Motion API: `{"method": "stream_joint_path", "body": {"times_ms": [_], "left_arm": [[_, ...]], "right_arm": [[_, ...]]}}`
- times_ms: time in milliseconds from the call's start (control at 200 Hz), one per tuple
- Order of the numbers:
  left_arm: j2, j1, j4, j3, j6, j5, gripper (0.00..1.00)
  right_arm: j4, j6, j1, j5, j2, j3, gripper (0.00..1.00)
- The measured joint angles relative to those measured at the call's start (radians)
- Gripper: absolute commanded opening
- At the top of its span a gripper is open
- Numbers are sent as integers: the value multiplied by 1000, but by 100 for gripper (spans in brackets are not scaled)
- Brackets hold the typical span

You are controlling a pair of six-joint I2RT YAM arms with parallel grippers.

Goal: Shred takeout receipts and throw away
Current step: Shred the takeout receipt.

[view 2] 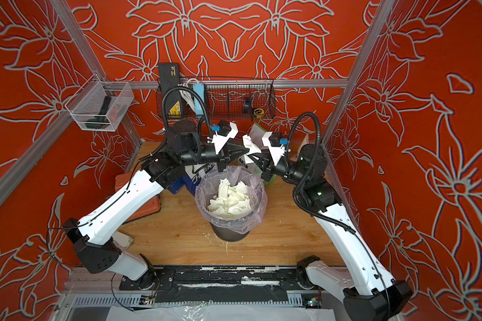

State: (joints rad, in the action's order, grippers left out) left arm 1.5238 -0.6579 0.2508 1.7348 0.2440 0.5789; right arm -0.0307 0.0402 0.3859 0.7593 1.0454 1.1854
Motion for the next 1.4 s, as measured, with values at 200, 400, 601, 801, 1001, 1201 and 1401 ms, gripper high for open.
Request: {"method": "stream_joint_path", "body": {"times_ms": [200,400,601,801,1001,1201,1401], "left_arm": [[-40,31,14,-34,3,8,65],[-64,29,8,-49,-37,84,78],[-42,0,63,21,-41,144,78],[1,-62,116,72,-29,149,69],[52,-61,140,109,-32,124,49],[56,-63,154,117,-35,125,3],[58,-64,167,119,-13,122,0]], "right_arm": [[-57,-52,-2,35,-27,18,0],[-110,-83,-2,127,-21,21,0],[-143,-100,8,187,4,26,0],[-173,-116,38,198,21,32,0],[-214,-141,66,199,32,41,0],[-225,-157,92,180,44,44,0],[-225,-158,95,142,43,44,0]]}}
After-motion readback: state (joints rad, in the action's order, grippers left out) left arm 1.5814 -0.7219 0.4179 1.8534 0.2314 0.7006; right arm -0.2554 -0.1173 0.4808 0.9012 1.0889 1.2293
